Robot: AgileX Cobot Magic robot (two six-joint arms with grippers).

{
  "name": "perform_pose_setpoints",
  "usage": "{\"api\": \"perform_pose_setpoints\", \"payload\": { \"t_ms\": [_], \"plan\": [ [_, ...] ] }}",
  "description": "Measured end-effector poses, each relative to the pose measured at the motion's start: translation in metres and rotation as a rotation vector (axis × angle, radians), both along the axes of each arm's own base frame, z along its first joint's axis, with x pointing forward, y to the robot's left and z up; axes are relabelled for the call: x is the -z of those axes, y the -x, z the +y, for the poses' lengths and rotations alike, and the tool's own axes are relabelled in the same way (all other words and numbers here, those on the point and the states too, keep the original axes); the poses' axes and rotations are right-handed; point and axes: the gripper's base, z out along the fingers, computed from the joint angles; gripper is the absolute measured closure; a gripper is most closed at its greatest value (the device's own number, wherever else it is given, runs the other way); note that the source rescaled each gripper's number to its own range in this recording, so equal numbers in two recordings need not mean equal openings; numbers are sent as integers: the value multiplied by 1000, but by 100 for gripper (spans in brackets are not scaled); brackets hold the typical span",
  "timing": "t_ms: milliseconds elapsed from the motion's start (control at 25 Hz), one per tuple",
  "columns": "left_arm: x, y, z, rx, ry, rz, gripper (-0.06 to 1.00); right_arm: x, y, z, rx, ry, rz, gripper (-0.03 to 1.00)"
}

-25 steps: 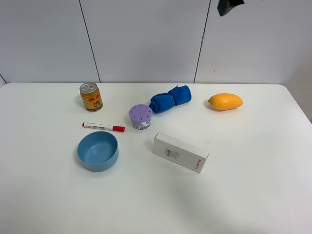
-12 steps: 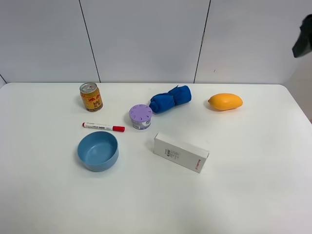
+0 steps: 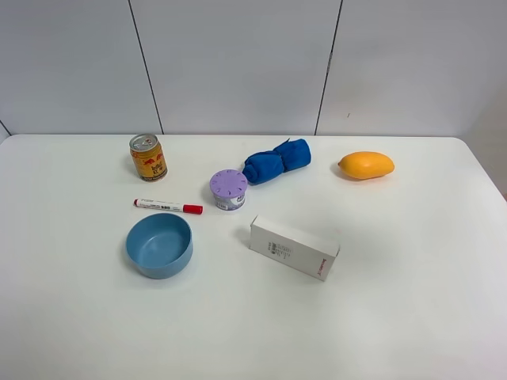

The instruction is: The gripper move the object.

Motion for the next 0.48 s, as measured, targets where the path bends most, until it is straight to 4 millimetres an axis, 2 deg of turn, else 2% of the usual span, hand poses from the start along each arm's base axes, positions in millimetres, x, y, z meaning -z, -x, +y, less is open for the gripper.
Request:
{"api": "perform_pose_setpoints", "payload": {
  "t_ms": [160, 480],
  "plan": [
    [0, 0, 0, 0, 0, 0, -6, 25, 33, 4, 55, -76, -69, 11],
    [0, 0, 0, 0, 0, 0, -6, 70, 96, 6, 44, -78, -266, 11]
  ]
}}
